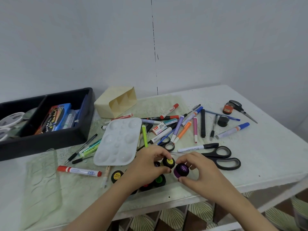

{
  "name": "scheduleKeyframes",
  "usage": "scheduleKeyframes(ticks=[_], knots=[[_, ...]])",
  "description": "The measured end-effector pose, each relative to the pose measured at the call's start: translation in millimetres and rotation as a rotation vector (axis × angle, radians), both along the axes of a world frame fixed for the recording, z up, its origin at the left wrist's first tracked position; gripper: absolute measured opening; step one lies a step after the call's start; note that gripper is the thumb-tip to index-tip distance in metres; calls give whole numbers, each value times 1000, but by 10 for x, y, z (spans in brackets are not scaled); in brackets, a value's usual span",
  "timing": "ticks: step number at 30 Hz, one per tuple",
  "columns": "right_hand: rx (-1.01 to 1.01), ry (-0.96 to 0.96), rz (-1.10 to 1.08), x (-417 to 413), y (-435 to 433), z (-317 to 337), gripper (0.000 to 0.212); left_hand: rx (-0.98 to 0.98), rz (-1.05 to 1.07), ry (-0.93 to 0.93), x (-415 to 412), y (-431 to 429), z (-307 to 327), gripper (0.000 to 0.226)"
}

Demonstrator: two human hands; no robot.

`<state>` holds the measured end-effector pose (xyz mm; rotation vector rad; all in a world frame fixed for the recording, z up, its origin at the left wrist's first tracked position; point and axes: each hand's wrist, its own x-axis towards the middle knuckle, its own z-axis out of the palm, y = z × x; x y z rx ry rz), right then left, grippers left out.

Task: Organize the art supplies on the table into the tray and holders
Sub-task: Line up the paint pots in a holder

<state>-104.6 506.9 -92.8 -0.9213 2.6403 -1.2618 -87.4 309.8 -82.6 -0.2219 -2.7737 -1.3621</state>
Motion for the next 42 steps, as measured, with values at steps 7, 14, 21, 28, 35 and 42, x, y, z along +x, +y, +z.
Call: scheduleKeyframes(ticks=[7, 14, 21, 28, 35, 42], knots=[[-22, -3, -12, 29, 1, -20, 31, -75, -30, 116, -15, -28, -163, 27], [13, -14, 0, 27, -31, -79, 31, -302, -102, 288, -2, -103, -157, 10], [61, 33, 7, 44, -72, -186, 24, -185, 2, 174, -22, -94, -219, 9], [60, 107, -10, 25, -82, -222, 24, -167, -45, 135, -13, -116, -211, 9], [12, 41, -72, 57, -101, -219, 24, -146, -50, 143, 45, -83, -210, 23], [97, 71, -40, 49, -62, -228, 39, -220, -92, 154, 38, -77, -155, 34]])
